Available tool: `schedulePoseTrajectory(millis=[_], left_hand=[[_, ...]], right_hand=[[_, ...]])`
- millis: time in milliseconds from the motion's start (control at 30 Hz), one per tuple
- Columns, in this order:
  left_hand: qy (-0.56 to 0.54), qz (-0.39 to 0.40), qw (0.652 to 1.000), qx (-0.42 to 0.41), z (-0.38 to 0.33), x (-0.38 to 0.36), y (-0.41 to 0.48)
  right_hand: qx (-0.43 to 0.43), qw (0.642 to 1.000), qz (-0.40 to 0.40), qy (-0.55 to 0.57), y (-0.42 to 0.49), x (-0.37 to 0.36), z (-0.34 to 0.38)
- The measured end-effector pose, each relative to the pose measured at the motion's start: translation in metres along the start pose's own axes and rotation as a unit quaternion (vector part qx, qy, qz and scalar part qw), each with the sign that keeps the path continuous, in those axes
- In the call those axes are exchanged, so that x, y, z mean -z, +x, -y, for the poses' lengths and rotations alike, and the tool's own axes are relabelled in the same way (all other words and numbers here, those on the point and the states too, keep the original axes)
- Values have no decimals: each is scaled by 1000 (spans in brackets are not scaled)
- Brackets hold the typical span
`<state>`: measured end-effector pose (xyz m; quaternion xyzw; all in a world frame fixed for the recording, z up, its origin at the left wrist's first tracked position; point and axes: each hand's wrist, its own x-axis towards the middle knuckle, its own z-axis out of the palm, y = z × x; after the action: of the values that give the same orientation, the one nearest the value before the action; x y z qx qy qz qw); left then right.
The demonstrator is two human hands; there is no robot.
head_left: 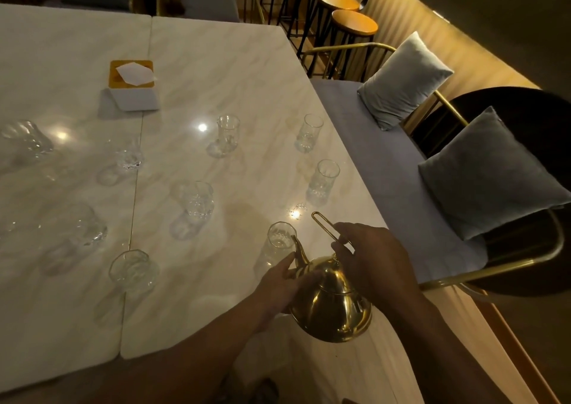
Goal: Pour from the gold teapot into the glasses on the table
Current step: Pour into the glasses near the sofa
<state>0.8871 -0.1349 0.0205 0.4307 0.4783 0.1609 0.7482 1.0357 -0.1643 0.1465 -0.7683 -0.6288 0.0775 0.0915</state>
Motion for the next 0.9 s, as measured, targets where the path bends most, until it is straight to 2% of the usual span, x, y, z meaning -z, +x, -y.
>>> schedulePoseTrajectory(millis=[900], left_hand=[[1, 29, 999, 19, -5, 16, -4]], right_hand=[[-2, 1000, -5, 10, 12, -4, 18]])
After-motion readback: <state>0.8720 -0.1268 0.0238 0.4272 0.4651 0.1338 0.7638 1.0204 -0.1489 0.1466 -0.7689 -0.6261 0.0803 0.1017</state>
